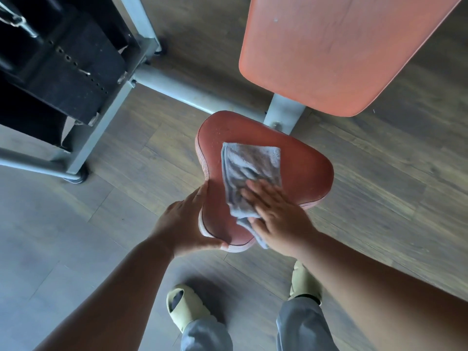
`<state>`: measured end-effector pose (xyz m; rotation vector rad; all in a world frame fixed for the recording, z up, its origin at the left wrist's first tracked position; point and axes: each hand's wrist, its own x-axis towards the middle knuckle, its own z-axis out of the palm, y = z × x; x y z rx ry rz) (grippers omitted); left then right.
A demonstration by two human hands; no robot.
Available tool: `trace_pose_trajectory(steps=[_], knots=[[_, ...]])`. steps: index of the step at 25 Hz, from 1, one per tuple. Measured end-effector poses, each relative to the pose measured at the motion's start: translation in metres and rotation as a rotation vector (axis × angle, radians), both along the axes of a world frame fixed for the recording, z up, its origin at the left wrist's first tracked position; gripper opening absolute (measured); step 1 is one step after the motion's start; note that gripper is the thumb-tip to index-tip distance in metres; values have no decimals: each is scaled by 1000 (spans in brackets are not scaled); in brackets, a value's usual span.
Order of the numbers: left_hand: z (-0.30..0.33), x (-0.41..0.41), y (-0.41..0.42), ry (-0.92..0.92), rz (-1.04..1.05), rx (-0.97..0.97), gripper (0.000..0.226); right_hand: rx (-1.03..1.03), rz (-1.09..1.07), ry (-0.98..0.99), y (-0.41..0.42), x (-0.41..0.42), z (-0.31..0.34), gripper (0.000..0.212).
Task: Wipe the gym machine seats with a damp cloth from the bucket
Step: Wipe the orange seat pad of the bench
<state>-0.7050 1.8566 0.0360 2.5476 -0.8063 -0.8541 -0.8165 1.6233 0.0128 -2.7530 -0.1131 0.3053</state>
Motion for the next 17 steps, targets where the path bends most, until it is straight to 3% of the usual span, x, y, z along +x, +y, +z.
trace_pose_trajectory(steps=[4, 7, 10, 13, 17], knots=[[7, 0, -8, 73, 38, 1, 140, -140, -428, 113, -80, -3, -11, 61], [3, -10, -20, 113, 244, -47, 121, -100, -627, 186, -66, 24, -16, 57], [-7, -29, -55, -140, 343, 85, 108, -3, -440, 97, -25, 22, -16, 59], [-11, -50, -84, -224, 475, 158, 101, 90, -179, 36, -25, -26, -11, 60], [-14, -53, -86, -256, 552, 151, 102, -66, -362, 21, -80, -4, -24, 55]])
